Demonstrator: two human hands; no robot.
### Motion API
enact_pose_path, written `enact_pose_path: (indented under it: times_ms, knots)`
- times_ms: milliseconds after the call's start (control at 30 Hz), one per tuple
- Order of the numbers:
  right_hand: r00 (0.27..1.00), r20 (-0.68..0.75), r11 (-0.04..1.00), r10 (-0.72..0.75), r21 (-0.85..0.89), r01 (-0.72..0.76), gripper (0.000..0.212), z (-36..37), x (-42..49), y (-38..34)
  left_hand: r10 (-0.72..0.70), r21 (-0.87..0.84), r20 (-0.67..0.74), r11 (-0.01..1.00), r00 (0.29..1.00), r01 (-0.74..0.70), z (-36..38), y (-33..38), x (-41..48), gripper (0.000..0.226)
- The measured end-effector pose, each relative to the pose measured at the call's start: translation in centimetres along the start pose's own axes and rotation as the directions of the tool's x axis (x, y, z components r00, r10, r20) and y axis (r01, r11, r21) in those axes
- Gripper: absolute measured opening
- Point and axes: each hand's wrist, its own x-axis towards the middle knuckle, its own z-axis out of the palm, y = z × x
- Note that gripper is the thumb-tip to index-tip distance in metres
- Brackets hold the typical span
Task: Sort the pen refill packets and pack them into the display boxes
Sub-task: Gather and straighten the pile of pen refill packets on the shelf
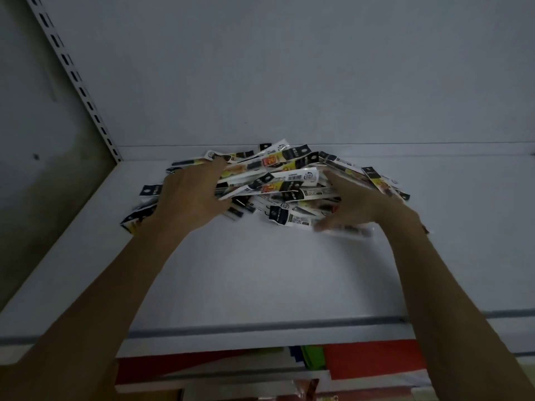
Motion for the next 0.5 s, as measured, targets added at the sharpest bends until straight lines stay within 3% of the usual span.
enact_pose_path:
  times_ms: [200, 367, 433, 500]
  knots:
    - [0.98, -0.178, 0.993, -0.092, -0.083, 0.078, 0.05, -0.8, 1.3, 1.2, 0.058, -0.056, 0.096, 0.997, 0.994, -0.053, -2.4, 1.2, -3.1, 0.048]
    - [0.904, -0.421, 0.975, -0.071, -0.222, -0.026, 0.033, -1.0, 1.2, 2.8, 0.204, -0.023, 0.242, 0.979, 0.949, -0.205, -1.1, 2.1, -6.5, 0.05]
    - [0.874, -0.451, 0.965, -0.18, -0.254, 0.068, 0.033, -0.7, 1.4, 3.0, 0.255, 0.01, 0.219, 0.965, 0.942, -0.264, -0.8, 2.8, -7.0, 0.055]
    - [0.871, -0.414, 0.962, -0.264, -0.178, 0.207, 0.047, -0.1, 1.6, 2.6, 0.248, 0.016, 0.25, 0.965, 0.936, -0.26, -0.4, 4.2, -7.1, 0.058]
